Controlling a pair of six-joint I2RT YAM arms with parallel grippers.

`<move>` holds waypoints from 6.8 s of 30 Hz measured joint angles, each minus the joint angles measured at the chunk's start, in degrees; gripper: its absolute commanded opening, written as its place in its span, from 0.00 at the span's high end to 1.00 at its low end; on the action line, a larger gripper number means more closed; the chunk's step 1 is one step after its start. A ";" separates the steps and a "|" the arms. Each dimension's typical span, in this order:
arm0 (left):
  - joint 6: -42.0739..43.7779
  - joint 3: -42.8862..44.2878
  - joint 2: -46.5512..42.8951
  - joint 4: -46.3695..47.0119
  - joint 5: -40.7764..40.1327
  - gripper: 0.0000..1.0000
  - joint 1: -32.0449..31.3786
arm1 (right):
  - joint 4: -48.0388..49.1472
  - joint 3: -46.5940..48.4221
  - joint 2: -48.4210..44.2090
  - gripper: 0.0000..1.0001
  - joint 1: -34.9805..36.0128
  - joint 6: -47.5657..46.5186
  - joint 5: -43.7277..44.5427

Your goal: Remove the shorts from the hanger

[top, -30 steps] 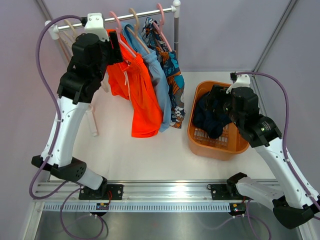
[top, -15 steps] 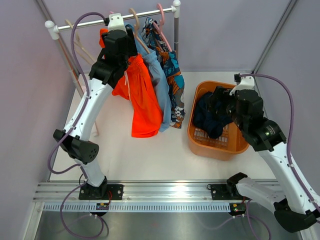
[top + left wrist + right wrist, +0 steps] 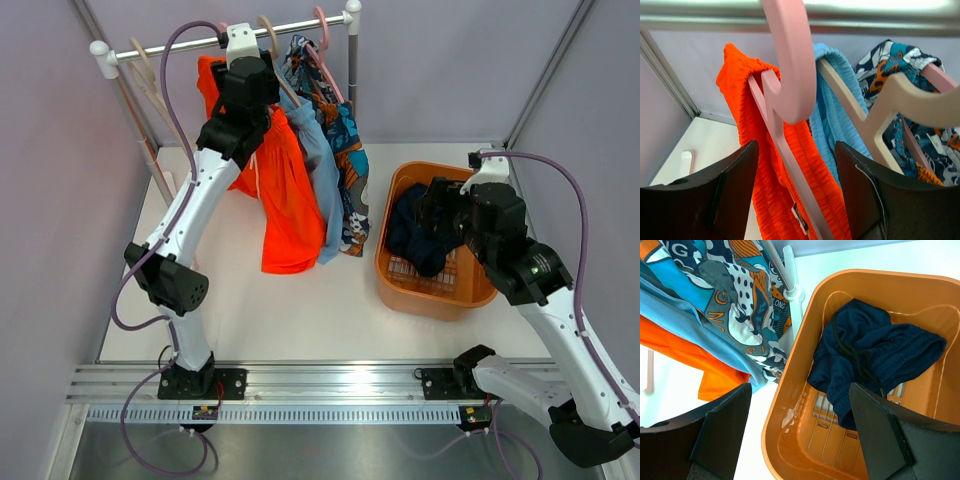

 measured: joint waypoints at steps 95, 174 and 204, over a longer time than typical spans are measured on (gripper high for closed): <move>2.91 -36.76 -49.48 -29.42 36.48 1.00 -11.21 | 0.96 27.76 30.47 0.20 32.44 2.51 -3.13; -6.69 -37.05 -55.15 -10.71 15.67 1.00 -11.37 | -6.99 40.50 34.10 1.00 44.37 -8.81 12.81; -2.49 -32.70 -49.27 -23.65 16.46 1.00 -11.37 | 30.18 46.49 22.03 1.00 21.94 -46.49 38.73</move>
